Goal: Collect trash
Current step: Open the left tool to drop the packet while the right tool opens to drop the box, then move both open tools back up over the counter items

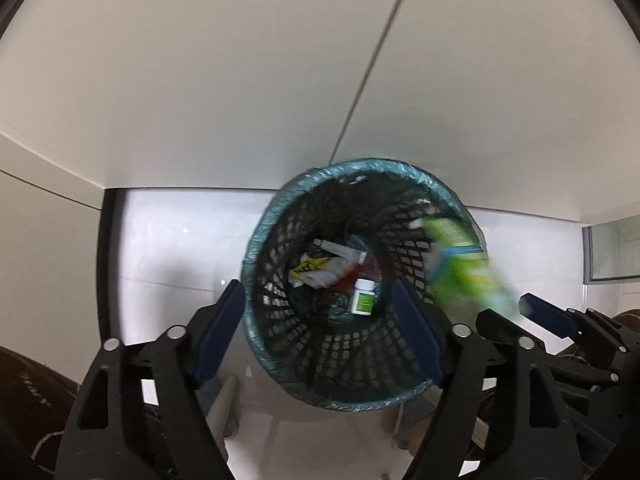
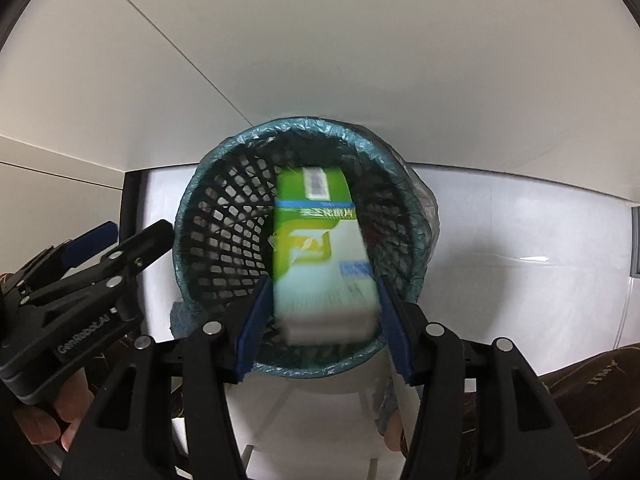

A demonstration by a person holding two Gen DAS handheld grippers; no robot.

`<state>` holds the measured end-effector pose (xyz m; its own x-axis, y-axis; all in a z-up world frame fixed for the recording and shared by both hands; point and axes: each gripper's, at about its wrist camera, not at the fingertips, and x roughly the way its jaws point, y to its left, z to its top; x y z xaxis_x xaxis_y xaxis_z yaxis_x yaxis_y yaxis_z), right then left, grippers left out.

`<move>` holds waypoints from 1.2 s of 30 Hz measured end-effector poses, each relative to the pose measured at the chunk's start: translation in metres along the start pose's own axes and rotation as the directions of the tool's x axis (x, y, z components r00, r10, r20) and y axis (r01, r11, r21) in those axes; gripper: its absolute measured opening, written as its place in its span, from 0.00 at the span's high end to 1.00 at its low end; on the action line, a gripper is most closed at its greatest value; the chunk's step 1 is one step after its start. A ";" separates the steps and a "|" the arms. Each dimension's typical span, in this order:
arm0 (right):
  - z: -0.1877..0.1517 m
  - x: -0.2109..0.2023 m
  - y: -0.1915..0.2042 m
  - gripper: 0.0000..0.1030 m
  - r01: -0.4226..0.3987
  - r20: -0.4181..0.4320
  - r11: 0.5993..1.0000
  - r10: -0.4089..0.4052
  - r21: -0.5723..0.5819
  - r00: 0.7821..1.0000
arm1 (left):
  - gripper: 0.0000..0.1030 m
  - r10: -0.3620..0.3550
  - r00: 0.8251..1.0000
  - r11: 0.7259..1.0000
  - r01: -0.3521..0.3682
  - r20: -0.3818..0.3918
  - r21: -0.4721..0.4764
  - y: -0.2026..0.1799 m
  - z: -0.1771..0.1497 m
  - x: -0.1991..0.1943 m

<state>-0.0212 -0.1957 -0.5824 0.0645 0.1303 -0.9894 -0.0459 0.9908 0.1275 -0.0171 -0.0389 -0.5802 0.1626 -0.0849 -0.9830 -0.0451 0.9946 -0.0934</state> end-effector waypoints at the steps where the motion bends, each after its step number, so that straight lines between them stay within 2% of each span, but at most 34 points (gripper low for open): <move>1: 0.000 -0.001 0.000 0.43 -0.003 0.002 1.000 0.003 0.000 1.000 | 0.22 0.004 1.000 1.000 -0.004 0.004 -0.005 0.002 0.000 -0.002; 5: 0.001 -0.012 0.001 0.33 0.004 0.032 1.000 -0.005 0.005 0.999 | 0.14 0.019 0.999 1.000 -0.019 0.030 -0.011 0.005 0.000 -0.019; 10: -0.003 -0.046 0.001 0.22 0.023 0.104 1.000 -0.024 0.011 0.994 | 0.06 0.014 0.995 1.000 -0.012 0.101 -0.018 0.009 0.001 -0.055; 13: -0.006 -0.071 -0.003 0.15 0.025 0.150 0.999 -0.030 0.034 0.988 | 0.06 0.017 0.991 1.000 -0.016 0.133 -0.005 0.010 -0.001 -0.078; 16: -0.010 -0.094 -0.005 0.14 0.038 0.186 0.999 -0.043 0.030 0.982 | 0.06 0.026 0.986 1.000 -0.028 0.162 0.010 0.010 -0.005 -0.102; 23: -0.023 -0.145 -0.005 0.13 0.047 0.258 0.999 -0.048 0.011 0.965 | 0.06 -0.004 0.973 1.000 0.001 0.232 0.011 0.014 -0.010 -0.167; 27: -0.026 -0.183 -0.001 0.13 0.040 0.324 0.999 -0.038 0.001 0.945 | 0.06 -0.027 0.966 1.000 0.025 0.258 0.012 0.011 -0.010 -0.203; 36: -0.034 -0.274 0.009 0.13 0.047 0.471 0.999 -0.031 -0.021 0.881 | 0.06 -0.019 0.929 1.000 0.015 0.368 0.014 0.003 -0.014 -0.297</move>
<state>-0.0728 -0.2234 -0.3126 0.5282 0.1014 -0.8430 -0.0637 0.9948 0.0798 -0.0796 -0.0118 -0.2905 0.5150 -0.0760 -0.8538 -0.0287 0.9940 -0.1058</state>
